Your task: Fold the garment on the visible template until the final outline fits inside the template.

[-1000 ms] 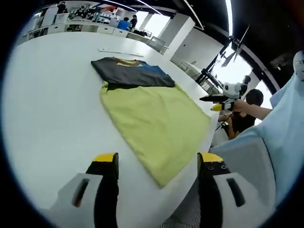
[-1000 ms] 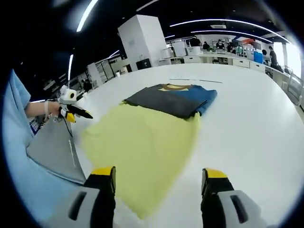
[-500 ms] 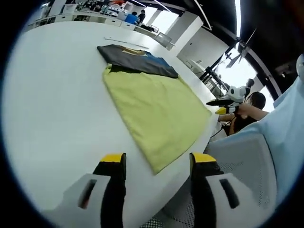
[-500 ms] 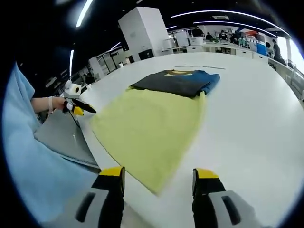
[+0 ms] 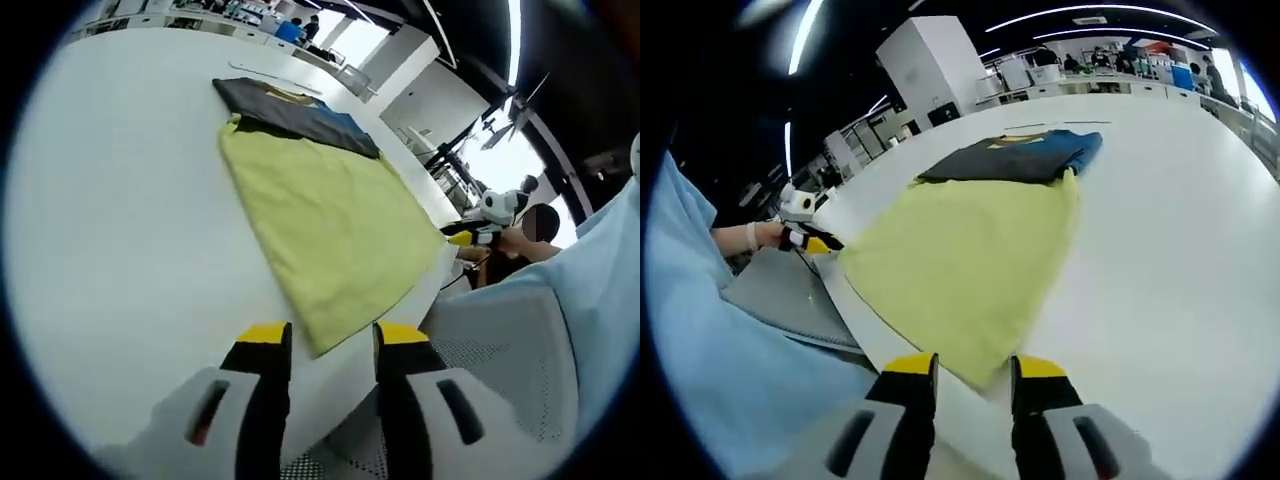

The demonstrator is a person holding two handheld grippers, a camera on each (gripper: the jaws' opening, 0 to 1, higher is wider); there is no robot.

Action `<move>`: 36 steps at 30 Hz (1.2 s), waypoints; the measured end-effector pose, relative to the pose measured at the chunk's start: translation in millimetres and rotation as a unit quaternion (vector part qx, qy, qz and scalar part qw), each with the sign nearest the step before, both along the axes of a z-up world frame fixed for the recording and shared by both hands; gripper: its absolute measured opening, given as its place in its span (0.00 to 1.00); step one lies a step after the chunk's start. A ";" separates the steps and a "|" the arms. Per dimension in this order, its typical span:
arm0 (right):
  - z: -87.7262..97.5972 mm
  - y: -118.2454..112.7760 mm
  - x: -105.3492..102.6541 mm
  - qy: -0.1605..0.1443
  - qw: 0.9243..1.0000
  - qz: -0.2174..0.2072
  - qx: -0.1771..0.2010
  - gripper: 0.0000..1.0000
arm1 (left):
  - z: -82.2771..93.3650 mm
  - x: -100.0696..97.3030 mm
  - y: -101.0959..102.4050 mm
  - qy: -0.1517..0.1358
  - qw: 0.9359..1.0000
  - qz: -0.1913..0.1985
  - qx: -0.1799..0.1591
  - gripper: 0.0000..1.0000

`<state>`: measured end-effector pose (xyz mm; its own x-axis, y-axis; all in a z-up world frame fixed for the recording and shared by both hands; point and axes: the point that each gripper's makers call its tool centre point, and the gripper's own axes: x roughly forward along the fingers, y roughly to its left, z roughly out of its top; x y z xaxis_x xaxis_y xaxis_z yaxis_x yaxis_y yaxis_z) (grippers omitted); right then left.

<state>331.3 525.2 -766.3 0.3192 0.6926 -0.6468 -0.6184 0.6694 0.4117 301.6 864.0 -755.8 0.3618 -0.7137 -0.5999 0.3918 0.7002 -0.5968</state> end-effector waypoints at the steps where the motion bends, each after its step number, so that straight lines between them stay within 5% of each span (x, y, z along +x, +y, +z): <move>1: -0.1 0.6 -0.1 0.001 1.000 -0.001 0.002 0.21 | 0.3 -0.2 -0.8 0.003 1.000 0.005 -0.007 0.27; 8: -5.7 -0.8 4.2 0.018 0.999 -0.028 0.012 0.00 | -6.7 5.0 2.8 0.021 0.998 0.054 -0.029 0.14; 16: 11.7 2.1 10.3 0.031 0.997 -0.050 0.040 0.00 | -12.0 -0.3 2.8 0.059 0.995 0.075 -0.032 0.00; 24: 49.0 1.3 18.0 0.036 0.992 -0.073 0.094 0.00 | 22.7 2.8 -1.7 0.047 0.994 0.073 -0.072 0.00; 36: 71.5 -2.3 -18.8 0.070 0.982 -0.110 0.139 0.00 | 46.4 -17.8 -0.8 0.085 0.987 0.081 -0.110 0.00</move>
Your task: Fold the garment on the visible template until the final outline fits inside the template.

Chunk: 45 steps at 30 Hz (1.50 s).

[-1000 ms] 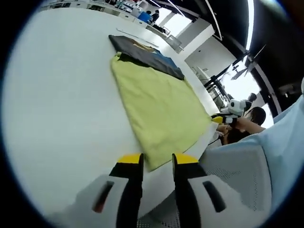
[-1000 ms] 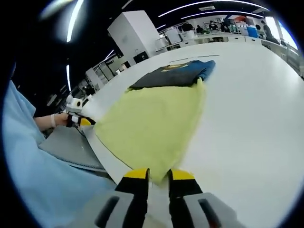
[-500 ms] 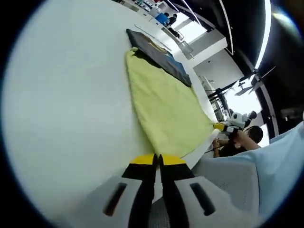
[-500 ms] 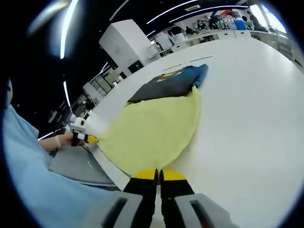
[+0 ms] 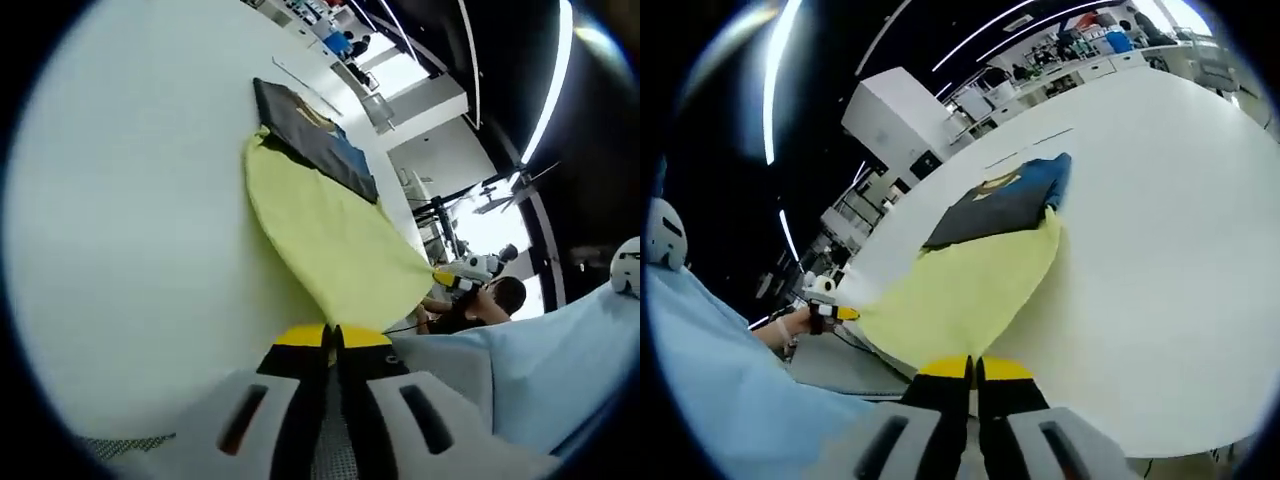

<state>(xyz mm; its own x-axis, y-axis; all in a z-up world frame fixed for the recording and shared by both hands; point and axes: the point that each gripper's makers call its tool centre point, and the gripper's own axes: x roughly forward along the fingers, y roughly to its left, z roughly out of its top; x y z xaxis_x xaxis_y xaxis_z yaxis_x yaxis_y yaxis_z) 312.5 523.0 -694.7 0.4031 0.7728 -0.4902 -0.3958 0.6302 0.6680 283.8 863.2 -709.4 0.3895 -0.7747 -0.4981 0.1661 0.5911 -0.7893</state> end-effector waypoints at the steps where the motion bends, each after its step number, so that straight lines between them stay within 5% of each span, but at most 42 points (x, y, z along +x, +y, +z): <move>1: 2.3 0.7 -5.5 0.001 1.000 0.000 0.001 0.00 | 1.6 -0.9 -0.2 0.001 1.000 0.001 -0.003 0.00; 10: 8.1 -2.2 -31.2 0.017 1.000 -0.018 0.010 0.00 | 14.8 -14.2 -9.8 0.011 1.000 -0.014 -0.010 0.00; 20: 22.4 -8.6 3.4 0.006 0.998 -0.044 0.042 0.00 | 37.8 19.3 -11.4 -0.014 0.999 -0.008 -0.029 0.00; 36: 86.9 7.8 121.1 -0.081 0.993 -0.043 0.068 0.00 | 85.0 128.6 -3.7 -0.072 0.995 0.018 -0.066 0.00; 45: 87.8 2.6 184.6 -0.104 0.992 -0.049 0.059 0.00 | 89.4 193.5 -1.4 -0.106 0.993 0.026 -0.044 0.00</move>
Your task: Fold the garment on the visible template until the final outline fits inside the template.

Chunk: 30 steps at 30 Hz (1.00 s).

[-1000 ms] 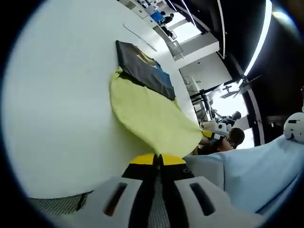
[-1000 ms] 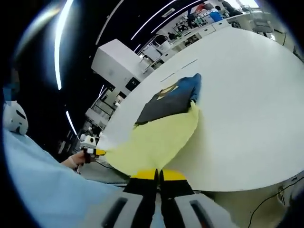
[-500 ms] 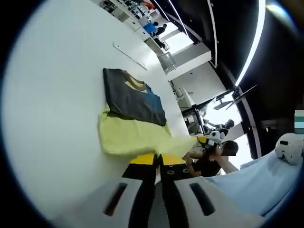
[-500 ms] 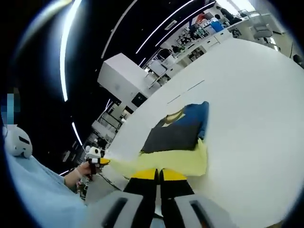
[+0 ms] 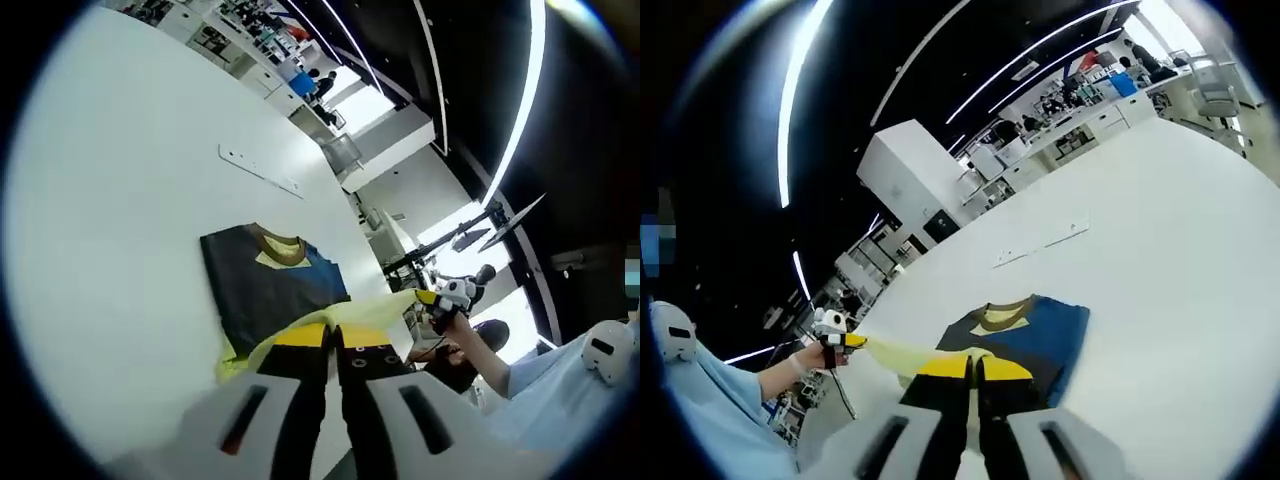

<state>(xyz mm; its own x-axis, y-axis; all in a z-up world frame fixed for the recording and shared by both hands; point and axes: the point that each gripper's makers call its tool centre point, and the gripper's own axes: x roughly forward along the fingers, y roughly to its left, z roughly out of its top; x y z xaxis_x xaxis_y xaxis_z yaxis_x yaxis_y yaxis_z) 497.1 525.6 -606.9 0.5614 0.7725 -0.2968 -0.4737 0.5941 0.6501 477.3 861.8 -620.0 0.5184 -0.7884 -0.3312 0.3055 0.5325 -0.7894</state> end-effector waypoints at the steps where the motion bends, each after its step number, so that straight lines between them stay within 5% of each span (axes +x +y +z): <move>1: 0.5 -0.6 5.4 -0.001 1.000 -0.001 0.001 0.00 | 0.5 5.2 0.2 -0.001 1.000 0.002 0.000 0.00; 13: -10.6 2.6 81.5 -0.013 1.000 -0.004 -0.011 0.00 | -10.4 81.4 6.3 -0.027 0.998 0.051 0.029 0.00; 22: -55.2 9.7 122.2 0.026 0.999 -0.015 -0.029 0.00 | -47.2 109.2 10.6 0.003 0.996 0.082 0.046 0.00; 30: -89.2 10.7 133.2 0.064 0.997 -0.024 -0.048 0.00 | -85.3 125.0 11.9 0.044 0.992 0.101 0.054 0.00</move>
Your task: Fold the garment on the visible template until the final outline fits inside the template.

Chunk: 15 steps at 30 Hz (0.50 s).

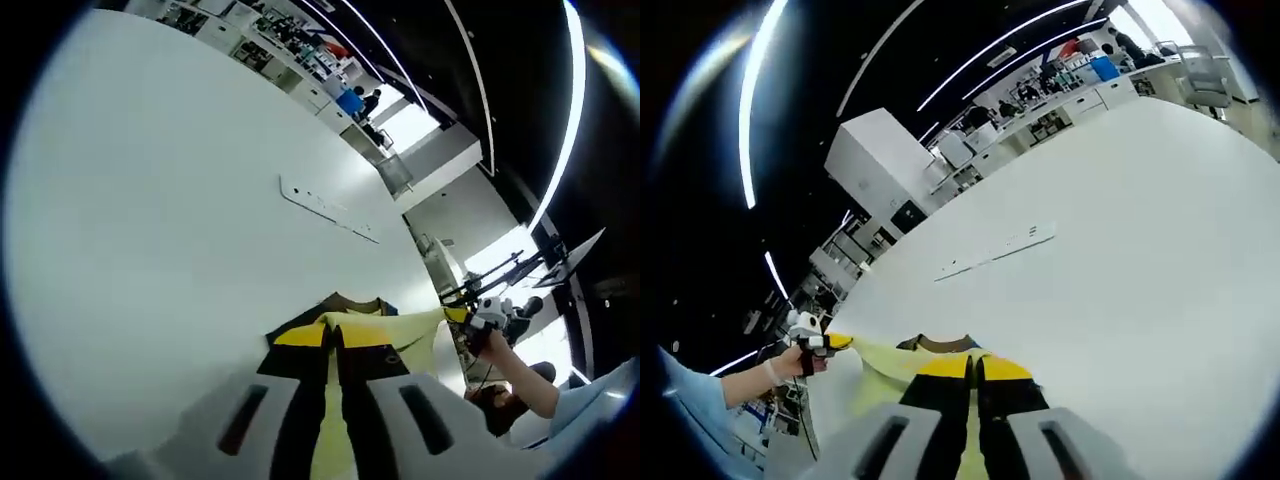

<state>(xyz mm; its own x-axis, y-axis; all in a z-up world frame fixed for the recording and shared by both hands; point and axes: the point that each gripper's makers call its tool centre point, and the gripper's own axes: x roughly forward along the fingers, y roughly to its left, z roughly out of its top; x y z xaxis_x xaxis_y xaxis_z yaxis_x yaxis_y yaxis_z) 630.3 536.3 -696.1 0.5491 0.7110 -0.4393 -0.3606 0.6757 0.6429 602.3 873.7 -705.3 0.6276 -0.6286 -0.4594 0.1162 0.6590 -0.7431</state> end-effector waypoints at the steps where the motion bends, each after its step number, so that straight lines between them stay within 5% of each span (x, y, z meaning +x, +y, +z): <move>1: -2.7 0.9 0.6 0.003 1.000 0.000 -0.001 0.00 | -0.5 -1.0 -0.7 0.000 1.000 0.000 0.000 0.00; 15: -38.6 2.5 9.1 0.037 0.999 -0.015 -0.032 0.00 | -41.3 4.3 5.6 0.045 0.998 0.035 0.012 0.00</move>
